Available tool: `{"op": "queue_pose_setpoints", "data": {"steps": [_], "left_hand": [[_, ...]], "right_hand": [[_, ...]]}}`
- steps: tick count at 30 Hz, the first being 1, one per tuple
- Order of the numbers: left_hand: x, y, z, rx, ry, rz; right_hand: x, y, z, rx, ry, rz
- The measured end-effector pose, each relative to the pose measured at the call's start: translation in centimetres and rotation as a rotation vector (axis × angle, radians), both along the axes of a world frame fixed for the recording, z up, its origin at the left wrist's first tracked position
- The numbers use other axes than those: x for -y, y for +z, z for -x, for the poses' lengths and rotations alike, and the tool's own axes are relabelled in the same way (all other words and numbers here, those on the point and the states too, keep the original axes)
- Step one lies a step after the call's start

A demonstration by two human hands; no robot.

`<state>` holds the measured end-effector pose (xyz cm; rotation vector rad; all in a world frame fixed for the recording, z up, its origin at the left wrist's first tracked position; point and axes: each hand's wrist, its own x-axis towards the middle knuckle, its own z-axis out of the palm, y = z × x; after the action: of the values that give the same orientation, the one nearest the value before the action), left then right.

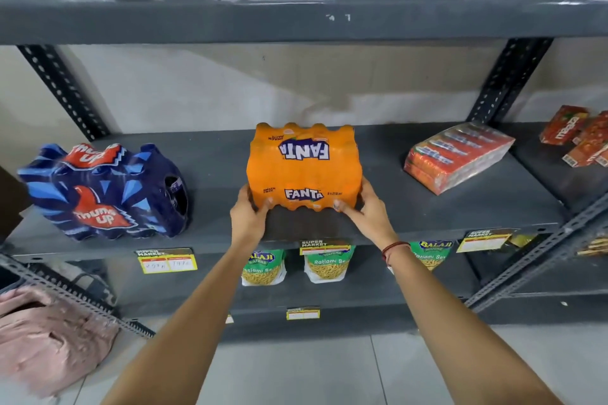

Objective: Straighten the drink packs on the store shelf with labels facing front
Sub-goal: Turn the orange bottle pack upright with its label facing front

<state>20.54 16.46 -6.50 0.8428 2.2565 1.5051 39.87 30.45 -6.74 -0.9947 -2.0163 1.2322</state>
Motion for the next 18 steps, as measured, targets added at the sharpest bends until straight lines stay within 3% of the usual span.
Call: {"op": "queue_pose_setpoints", "data": {"steps": [3, 7, 11, 14, 18], "left_hand": [[0.7, 0.5, -3.8, -0.059, 0.115, -0.136], [0.2, -0.1, -10.8, -0.072, -0.081, -0.129], [-3.1, 0.7, -14.0, 0.030, -0.218, -0.037], [-4.6, 1.4, -14.8, 0.170, -0.206, -0.114], [-4.3, -0.4, -14.0, 0.094, -0.265, -0.161]], "right_hand": [[0.1, 1.2, 0.1, -0.217, -0.092, 0.161], [-1.8, 4.4, 1.9, -0.379, -0.174, 0.306], [-3.5, 6.0, 3.0, -0.302, -0.021, 0.423], [-3.5, 6.0, 3.0, -0.242, 0.012, 0.390], [-3.1, 5.1, 2.7, -0.234, -0.034, 0.295]]}}
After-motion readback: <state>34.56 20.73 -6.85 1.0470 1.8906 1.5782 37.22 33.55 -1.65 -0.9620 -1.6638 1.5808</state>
